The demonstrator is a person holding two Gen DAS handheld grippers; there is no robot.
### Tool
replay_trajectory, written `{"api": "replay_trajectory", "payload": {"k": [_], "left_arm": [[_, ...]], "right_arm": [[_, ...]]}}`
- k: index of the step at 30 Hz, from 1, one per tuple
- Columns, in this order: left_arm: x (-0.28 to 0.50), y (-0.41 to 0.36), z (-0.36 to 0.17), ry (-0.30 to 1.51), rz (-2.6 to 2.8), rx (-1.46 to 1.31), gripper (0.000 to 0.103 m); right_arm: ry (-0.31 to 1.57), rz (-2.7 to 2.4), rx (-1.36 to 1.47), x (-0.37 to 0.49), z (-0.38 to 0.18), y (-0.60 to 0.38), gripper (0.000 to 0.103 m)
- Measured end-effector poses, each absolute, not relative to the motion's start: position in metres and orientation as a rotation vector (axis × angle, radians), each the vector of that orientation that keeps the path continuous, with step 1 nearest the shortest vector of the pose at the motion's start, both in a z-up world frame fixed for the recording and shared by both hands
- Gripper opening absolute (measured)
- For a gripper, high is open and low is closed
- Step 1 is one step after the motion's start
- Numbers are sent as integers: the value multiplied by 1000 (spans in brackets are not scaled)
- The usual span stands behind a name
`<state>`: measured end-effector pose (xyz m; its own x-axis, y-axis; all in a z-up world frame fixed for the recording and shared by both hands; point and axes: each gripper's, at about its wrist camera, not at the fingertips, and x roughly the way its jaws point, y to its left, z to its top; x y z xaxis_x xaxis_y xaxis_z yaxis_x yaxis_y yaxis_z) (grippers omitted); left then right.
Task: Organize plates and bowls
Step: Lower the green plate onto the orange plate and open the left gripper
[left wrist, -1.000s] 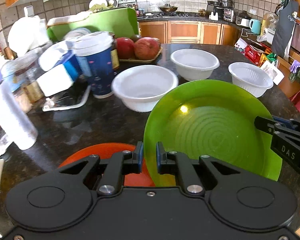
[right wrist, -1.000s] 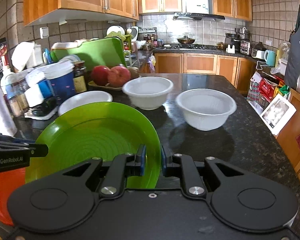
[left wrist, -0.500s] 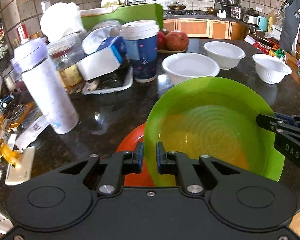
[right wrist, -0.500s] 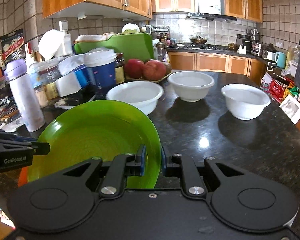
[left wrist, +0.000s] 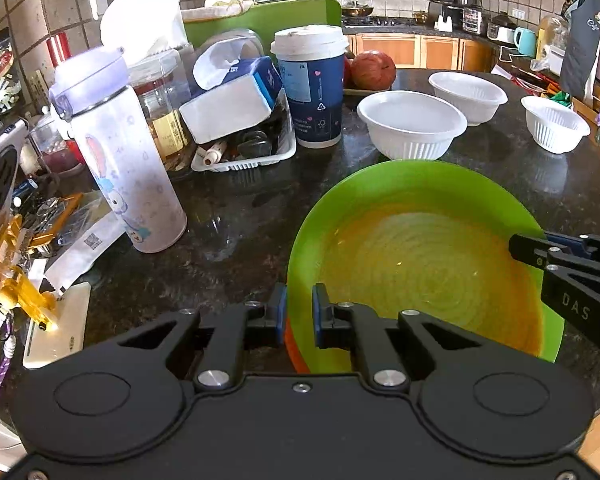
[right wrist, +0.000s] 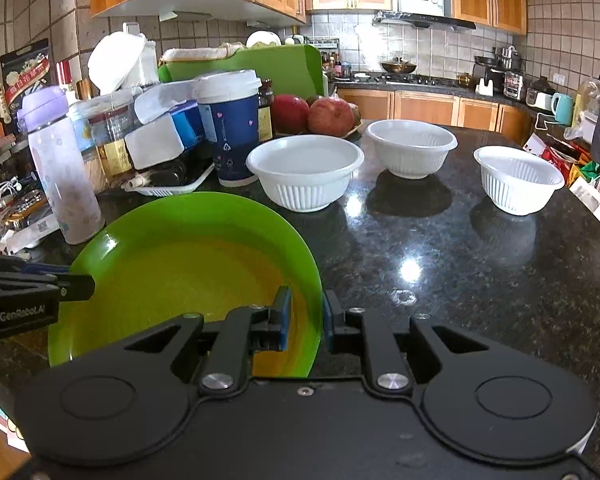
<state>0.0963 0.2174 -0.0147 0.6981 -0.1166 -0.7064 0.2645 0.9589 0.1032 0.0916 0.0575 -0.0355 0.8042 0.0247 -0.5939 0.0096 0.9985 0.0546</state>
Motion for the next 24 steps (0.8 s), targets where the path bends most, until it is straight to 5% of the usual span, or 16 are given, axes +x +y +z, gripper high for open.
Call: {"api": "replay_trajectory", "payload": {"k": [9,11,15,24], "left_arm": [[99,222,-21,760,-228,226,19],[97,222,-22,738,-235,237,28],[95,221,-21,715,-240,248,30],[95,224,-20,715,-262,234,35]], "right_arm": [[650,1,30,93,-43,68,20],[639,-5,18,92,-43,71,20],[619,-25,5,89,-43,74,34],[578,-88,33,84,-42,70,45]]}}
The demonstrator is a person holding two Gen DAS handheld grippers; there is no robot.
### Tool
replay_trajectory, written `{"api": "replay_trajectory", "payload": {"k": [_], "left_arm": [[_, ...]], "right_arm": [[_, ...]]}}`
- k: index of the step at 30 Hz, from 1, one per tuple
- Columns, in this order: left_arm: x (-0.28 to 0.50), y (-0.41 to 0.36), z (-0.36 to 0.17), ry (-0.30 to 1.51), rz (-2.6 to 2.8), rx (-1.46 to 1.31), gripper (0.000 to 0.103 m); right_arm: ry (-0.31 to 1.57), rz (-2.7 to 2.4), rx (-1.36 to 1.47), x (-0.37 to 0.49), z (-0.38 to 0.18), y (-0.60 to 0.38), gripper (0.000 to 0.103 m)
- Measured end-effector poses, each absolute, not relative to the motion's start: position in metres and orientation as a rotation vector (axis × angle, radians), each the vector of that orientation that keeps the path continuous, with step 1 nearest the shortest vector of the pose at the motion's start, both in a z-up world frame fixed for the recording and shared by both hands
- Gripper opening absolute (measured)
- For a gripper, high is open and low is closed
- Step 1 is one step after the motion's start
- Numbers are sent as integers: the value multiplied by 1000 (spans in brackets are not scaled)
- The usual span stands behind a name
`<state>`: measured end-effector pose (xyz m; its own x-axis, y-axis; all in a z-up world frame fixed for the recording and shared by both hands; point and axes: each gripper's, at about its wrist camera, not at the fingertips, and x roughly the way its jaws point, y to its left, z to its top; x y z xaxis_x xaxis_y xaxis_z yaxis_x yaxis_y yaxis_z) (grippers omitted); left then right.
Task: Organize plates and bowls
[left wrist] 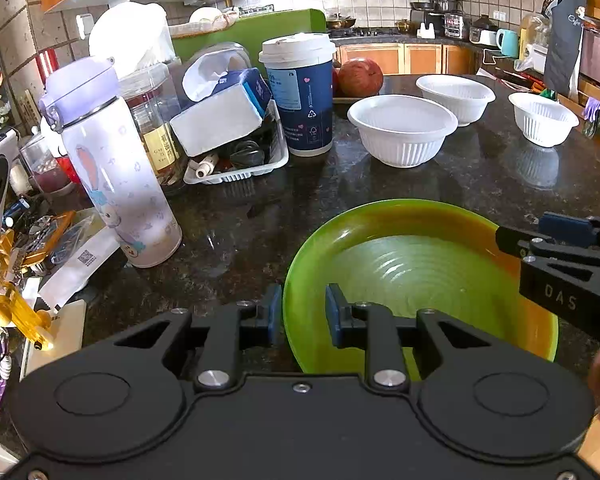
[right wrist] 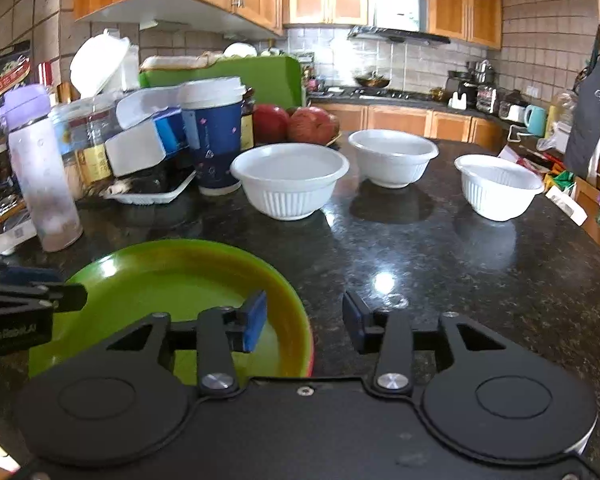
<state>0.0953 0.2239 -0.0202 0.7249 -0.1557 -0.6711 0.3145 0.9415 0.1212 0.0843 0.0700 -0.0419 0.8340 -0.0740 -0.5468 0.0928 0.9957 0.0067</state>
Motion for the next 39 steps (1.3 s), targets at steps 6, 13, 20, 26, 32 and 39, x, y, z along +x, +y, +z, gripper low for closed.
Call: {"api": "replay_trajectory", "payload": {"k": [6,13,20,26,32,39], "left_arm": [[94,224,-20,708,-268,234,35],[93,224,-15,702,-285,230,35],[93,222,-10,691,-306,218,35],[96,217,-6,695,-325,205,51],[95,210,3,676,-356,181,59],[93,186,20,617,-341,140,73]], "right_arm": [[553,-94,26,82,-40,71,52],[549,-93,26,82,-37,70,62],[599,-88,17,85,-38,66,79],[594,-119,20,79,-36,58,79],[574,-166,-3,71,-29,41,80],[546,-195,19,63,-14,-6,83]]}}
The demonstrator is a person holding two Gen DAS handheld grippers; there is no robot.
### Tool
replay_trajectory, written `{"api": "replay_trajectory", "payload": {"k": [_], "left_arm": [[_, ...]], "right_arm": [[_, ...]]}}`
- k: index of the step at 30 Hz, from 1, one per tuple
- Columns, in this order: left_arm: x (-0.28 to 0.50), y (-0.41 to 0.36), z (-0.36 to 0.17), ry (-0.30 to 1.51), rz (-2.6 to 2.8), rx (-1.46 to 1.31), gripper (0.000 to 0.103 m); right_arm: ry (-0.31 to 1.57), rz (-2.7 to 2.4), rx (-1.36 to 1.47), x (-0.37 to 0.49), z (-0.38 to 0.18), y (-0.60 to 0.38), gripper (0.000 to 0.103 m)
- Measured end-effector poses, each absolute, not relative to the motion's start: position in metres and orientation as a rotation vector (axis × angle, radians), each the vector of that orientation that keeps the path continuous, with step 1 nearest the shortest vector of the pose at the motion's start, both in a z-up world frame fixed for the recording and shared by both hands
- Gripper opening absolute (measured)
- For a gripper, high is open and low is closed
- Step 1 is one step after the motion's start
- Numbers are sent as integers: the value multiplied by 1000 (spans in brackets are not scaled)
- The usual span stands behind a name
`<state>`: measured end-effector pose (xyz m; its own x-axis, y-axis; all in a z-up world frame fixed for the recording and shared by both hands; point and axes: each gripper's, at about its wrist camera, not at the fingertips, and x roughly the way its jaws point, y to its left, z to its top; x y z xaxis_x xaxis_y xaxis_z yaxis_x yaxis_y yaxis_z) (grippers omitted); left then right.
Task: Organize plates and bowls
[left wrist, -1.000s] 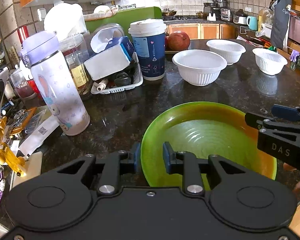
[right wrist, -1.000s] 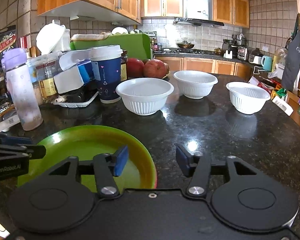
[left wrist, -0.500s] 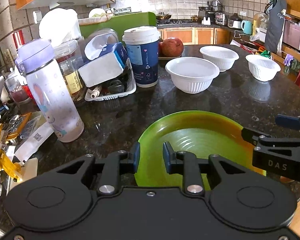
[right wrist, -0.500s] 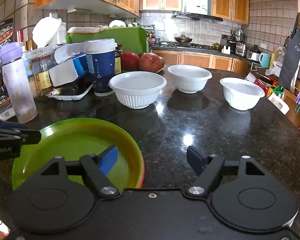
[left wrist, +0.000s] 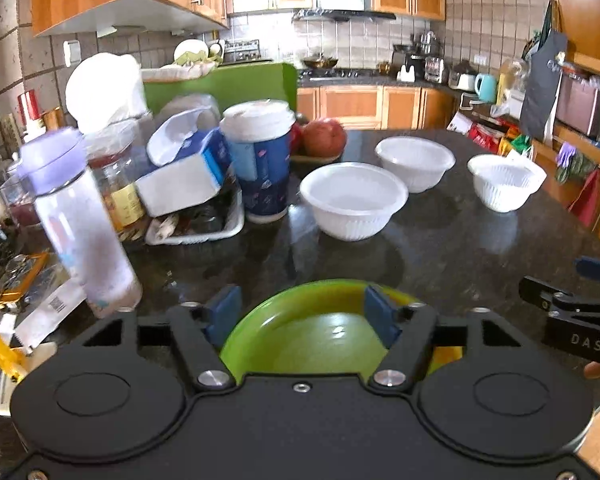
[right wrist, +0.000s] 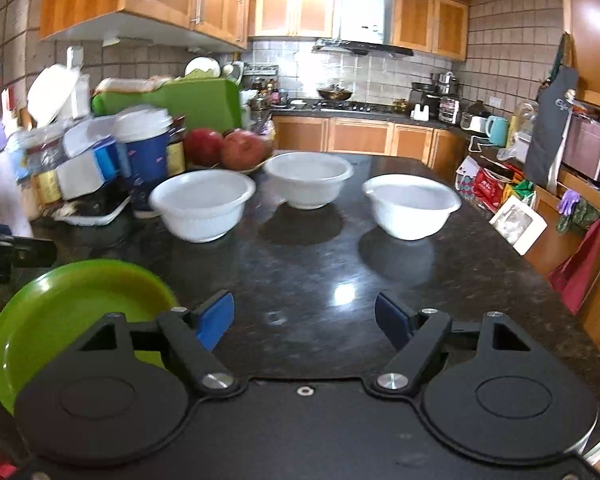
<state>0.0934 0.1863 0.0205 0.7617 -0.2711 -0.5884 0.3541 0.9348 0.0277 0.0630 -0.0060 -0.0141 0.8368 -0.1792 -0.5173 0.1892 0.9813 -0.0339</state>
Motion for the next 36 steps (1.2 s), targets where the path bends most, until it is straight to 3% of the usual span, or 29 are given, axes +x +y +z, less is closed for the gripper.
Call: {"api": "replay_trajectory", "payload": {"k": [4,6,8,13,17,36], "left_arm": [[99,162,28,652,-357,134,75],[101,150,30,670,-368,136,78],[103,136,32,685,-372,127,79],[106,101,31,698,-323,119,80],[118,75,29,765,-331,97,99],[146,-28,17,878,-254,102,98]], "right_arm": [[538,-196,15,62,-3,-39,88],[526,-195,-1,60,2,-54,98],[515,-185,-23,61,8,-70,102],[521,-115,-59,65,16,-109,103],[529,-61,-24,70,21,-143,103],[717,81,76,154,33,-269,103]]}}
